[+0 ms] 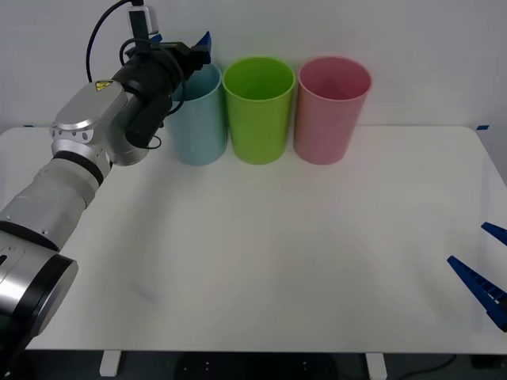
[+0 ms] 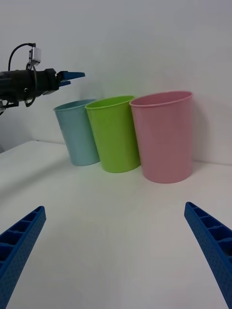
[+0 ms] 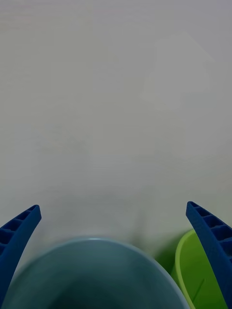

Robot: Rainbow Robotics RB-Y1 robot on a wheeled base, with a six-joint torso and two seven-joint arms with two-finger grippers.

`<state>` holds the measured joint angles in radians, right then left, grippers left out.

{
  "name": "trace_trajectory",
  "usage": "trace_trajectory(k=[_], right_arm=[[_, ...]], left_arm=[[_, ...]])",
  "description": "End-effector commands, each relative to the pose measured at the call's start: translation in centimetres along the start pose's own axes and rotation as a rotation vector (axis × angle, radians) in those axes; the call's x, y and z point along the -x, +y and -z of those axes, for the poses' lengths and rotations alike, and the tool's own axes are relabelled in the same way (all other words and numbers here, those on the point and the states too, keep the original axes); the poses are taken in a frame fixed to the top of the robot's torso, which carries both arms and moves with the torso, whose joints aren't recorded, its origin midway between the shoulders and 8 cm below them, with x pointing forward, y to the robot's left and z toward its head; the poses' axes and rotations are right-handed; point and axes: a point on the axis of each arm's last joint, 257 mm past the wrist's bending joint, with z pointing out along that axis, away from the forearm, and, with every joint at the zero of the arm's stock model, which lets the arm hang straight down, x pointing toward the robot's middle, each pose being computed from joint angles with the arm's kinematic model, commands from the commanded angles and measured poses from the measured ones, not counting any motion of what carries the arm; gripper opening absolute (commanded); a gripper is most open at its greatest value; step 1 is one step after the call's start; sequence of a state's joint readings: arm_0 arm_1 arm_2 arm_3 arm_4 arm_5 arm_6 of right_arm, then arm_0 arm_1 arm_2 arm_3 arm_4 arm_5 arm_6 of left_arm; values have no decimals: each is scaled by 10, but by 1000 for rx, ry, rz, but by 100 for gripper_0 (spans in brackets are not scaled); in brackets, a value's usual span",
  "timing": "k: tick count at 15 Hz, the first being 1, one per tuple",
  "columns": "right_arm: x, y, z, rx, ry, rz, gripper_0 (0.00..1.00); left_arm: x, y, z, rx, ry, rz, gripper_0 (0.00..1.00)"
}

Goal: Grasp the object on the table and drop it into the matching bin: aluminum can to the light blue bin, PET bottle to the pink bin.

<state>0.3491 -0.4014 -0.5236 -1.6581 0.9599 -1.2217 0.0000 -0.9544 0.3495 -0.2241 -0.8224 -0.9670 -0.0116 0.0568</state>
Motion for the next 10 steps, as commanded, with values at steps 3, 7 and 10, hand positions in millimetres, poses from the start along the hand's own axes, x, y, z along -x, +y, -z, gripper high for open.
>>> trace_trajectory(k=[3,7,10], right_arm=[[0,0,0,0,0,0,100],[0,0,0,0,0,0,100],[0,0,0,0,0,0,100]], left_arm=[[5,6,1,-9,-4,8,100],[9,-6,2,-63,-8,29,100],[12,0,17,-81,-31,44,100]])
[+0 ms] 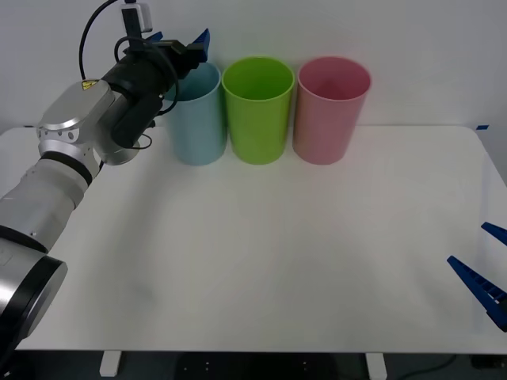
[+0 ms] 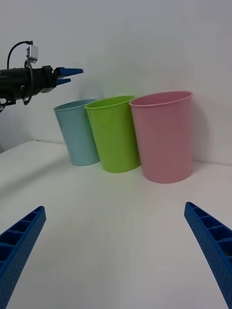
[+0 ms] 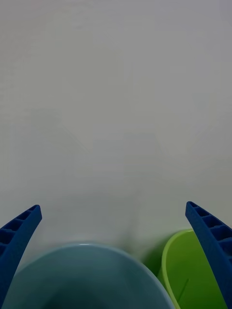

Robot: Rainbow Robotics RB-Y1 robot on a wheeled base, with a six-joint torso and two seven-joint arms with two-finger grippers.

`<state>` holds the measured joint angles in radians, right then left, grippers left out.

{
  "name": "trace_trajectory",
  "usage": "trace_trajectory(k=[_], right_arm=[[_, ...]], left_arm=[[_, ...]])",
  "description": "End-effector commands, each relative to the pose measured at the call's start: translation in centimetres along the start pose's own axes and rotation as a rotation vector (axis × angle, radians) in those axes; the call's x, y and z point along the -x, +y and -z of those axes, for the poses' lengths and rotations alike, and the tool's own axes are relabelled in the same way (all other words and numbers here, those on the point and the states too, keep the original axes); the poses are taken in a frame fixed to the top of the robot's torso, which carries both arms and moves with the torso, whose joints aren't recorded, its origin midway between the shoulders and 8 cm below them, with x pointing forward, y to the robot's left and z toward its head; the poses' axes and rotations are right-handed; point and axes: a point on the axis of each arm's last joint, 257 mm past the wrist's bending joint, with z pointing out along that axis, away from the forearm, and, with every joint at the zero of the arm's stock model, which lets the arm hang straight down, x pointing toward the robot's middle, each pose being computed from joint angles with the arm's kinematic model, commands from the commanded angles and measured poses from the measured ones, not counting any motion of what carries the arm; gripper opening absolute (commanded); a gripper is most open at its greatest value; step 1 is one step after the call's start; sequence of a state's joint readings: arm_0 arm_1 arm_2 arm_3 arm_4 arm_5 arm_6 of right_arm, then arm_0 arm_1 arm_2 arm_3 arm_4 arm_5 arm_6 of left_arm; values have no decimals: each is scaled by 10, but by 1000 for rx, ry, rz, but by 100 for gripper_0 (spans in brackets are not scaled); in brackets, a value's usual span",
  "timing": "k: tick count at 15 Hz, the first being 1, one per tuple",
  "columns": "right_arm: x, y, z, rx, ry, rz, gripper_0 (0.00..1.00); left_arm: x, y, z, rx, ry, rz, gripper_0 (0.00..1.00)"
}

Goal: Grasp the object on the table and drop it into the matching bin: aluminum can to the light blue bin, PET bottle to the pink bin.

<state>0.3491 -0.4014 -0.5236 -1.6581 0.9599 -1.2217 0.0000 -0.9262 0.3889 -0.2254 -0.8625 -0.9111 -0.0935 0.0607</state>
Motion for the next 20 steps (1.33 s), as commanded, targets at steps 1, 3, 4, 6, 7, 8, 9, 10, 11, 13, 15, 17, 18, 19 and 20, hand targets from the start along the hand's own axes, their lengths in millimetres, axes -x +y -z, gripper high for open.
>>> trace_trajectory(k=[1,3,4,6,7,8,9,10,11,13,15,17,18,19,20], right_arm=[[0,0,0,0,0,0,100],[0,0,0,0,0,0,100],[0,0,0,0,0,0,100],[0,0,0,0,0,0,100],[0,0,0,0,0,0,100],[0,0,0,0,0,0,100],[0,0,0,0,0,0,100],[0,0,0,0,0,0,100],[0,0,0,0,0,0,100],[0,0,0,0,0,0,100],[0,0,0,0,0,0,100],[0,0,0,0,0,0,100],[0,0,0,0,0,0,100],[0,0,0,0,0,0,100],[0,0,0,0,0,0,100]], left_arm=[[3,7,18,-14,-25,16,100],[4,13,32,-21,-38,20,100],[6,16,41,-29,-47,31,100],[7,27,59,-36,-51,33,100],[7,32,67,-38,-53,43,100],[8,36,75,-47,-53,44,100],[9,41,87,-56,-52,44,100],[7,45,96,-61,-45,39,100],[6,50,107,-68,-41,40,100],[4,60,130,-93,-23,34,100],[6,75,158,-126,-7,20,100],[-1,92,190,-166,33,-7,100],[-4,100,207,-187,48,-18,100],[-4,107,222,-201,58,-30,100],[-6,116,241,-217,74,-58,100]])
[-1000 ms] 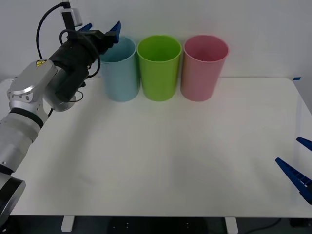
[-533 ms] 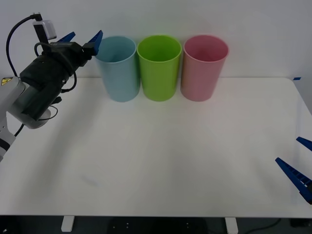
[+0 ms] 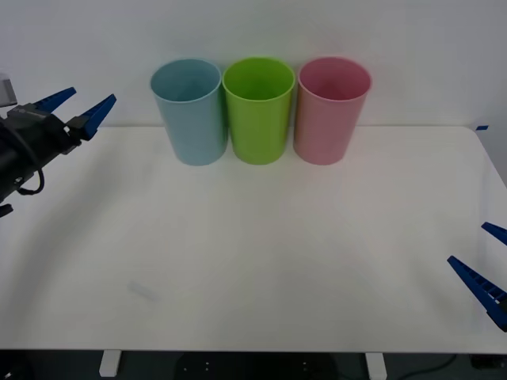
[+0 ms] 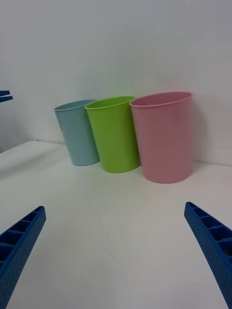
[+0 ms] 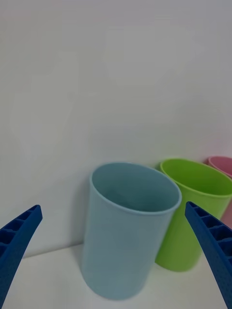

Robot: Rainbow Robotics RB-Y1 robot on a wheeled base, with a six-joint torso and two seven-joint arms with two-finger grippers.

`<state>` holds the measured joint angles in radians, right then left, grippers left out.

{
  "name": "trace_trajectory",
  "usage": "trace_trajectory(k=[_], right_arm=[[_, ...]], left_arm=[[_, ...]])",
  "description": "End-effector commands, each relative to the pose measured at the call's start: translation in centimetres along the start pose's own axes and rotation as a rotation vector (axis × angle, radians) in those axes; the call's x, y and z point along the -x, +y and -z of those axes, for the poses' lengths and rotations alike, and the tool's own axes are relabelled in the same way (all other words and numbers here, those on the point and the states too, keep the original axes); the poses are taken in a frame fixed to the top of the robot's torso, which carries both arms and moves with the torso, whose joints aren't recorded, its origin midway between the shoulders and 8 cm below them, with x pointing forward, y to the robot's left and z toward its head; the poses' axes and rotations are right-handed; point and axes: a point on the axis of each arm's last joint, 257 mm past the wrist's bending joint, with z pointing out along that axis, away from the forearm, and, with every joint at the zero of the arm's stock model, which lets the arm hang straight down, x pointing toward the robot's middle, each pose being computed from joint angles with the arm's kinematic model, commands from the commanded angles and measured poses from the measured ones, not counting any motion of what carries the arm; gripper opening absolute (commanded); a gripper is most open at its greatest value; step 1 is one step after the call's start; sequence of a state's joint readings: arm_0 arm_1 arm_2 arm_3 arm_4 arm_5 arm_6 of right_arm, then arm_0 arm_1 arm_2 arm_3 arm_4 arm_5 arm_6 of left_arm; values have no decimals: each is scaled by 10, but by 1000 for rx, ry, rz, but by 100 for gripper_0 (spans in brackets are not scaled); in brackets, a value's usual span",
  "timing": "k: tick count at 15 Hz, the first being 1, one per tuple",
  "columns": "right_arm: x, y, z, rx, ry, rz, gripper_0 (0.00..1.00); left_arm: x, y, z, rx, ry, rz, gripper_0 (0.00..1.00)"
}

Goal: Grasp the object on the table and drop it into the matching bin: aluminum can to the light blue bin, PET bottle to the pink bin.

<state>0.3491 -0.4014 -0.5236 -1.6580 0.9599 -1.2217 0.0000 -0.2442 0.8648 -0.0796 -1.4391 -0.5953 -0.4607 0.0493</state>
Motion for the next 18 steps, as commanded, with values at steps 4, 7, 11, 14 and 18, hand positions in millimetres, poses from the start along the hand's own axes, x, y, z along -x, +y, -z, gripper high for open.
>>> trace_trajectory(k=[4,7,11,14,18], right_arm=[[0,0,0,0,0,0,100],[0,0,0,0,0,0,100],[0,0,0,0,0,0,100],[0,0,0,0,0,0,100],[0,0,0,0,0,0,100]], left_arm=[[-22,24,94,-44,103,-124,100],[-28,30,136,-63,154,-171,100],[-42,30,184,-86,224,-192,100],[-50,25,213,-106,259,-178,100],[-60,21,238,-99,270,-138,100]])
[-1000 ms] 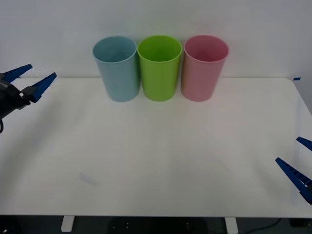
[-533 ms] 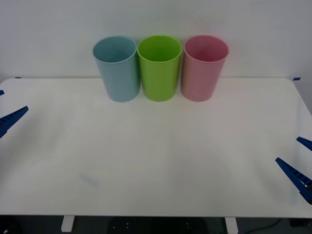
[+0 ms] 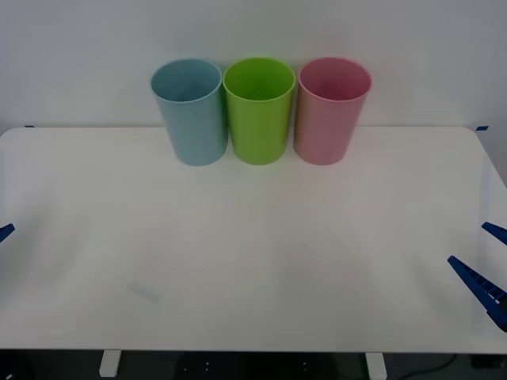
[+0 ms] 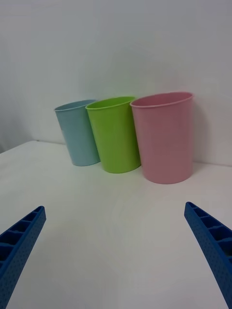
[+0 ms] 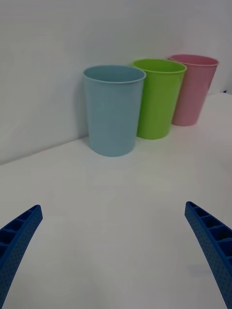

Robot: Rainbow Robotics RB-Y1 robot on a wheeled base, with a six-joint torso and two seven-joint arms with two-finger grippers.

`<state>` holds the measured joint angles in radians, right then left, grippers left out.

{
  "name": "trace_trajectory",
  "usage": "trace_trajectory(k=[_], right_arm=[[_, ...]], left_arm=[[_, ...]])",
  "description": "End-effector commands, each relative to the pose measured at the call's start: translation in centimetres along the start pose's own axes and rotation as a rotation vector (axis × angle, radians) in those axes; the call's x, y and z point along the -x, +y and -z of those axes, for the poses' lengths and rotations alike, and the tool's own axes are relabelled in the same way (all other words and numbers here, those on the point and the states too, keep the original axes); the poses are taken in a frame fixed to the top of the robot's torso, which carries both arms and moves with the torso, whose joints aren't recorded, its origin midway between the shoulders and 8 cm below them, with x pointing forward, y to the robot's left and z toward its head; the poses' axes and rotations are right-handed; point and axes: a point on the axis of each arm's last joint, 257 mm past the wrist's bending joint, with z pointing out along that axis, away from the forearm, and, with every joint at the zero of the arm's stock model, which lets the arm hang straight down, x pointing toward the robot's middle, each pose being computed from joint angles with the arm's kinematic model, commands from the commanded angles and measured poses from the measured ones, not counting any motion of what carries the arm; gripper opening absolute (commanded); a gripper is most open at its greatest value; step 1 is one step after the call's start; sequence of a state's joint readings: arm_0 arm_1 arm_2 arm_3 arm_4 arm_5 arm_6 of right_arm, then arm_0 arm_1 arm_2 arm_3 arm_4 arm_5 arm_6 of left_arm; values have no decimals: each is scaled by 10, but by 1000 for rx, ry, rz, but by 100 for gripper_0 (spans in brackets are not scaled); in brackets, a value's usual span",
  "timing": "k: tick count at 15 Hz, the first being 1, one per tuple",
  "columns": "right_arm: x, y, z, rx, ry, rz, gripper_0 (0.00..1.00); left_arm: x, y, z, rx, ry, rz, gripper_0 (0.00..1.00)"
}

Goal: Grasp the object on the table and drop it into the matching bin: aluminum can to the light blue bin, PET bottle to the pink bin.

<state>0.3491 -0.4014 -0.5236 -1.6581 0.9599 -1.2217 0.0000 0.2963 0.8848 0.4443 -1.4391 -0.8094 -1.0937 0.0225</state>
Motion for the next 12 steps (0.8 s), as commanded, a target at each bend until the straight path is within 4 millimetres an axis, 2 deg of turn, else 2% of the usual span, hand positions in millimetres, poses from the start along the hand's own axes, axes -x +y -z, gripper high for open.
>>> trace_trajectory(k=[1,8,12], right_arm=[[0,0,0,0,0,0,100],[0,0,0,0,0,0,100],[0,0,0,0,0,0,100]], left_arm=[[-7,-5,8,2,-7,29,100],[-17,-24,3,-24,-56,105,100],[-17,-25,3,-26,-57,108,100]])
